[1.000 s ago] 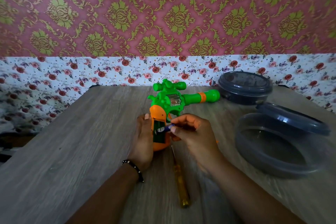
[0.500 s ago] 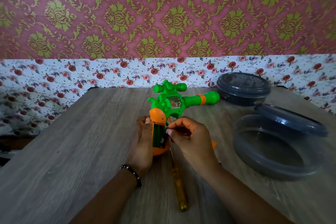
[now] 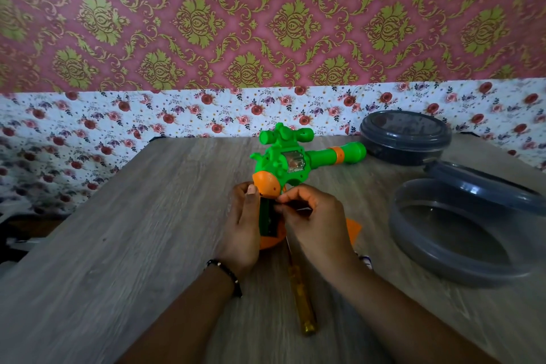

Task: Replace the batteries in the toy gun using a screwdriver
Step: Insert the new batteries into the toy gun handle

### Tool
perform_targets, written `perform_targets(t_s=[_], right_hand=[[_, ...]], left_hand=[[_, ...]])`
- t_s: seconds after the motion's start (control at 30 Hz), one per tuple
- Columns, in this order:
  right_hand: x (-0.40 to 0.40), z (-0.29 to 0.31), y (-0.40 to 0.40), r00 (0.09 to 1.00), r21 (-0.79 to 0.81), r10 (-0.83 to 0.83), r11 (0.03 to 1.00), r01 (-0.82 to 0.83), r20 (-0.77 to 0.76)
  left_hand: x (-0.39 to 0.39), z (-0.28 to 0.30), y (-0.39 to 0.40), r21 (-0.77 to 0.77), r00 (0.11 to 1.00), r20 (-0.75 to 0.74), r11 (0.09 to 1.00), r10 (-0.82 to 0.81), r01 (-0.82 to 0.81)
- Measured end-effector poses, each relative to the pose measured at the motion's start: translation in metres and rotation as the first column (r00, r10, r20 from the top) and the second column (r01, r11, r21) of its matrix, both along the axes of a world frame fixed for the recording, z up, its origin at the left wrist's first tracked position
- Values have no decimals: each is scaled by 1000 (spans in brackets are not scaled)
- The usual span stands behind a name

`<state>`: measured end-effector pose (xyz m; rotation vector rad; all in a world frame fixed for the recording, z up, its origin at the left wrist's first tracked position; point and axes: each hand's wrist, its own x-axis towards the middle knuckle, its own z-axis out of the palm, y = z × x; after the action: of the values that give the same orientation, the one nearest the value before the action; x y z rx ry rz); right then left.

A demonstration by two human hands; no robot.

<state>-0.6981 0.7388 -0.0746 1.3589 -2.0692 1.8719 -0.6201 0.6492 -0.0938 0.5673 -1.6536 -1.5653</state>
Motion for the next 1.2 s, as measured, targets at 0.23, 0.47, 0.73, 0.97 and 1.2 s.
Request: perform_targets(t_s=[0.23,0.47,0.73,0.97,1.2], right_hand=[[-4,1,-1,980,92,-19,995,38,-200],[3,7,-1,965,162,17,986,27,-263],[9,6,1,948,253,66,967,16,-310],[7,6,3,937,310,97,951,13,-337],[2,21,17,949,350,130,936,-22,-287]], left_hand=[[-2,-3,-1,-82,994,32,991,107,-104],[-6,-7,-5,-105,987,38,983,155,-150],[-3,-1,-4,-93,984,56,983,166,-160],[-2,2,-1,-142,984,63,977,166,-156],[-2,4,1,-168,980,66,970,186,-173]])
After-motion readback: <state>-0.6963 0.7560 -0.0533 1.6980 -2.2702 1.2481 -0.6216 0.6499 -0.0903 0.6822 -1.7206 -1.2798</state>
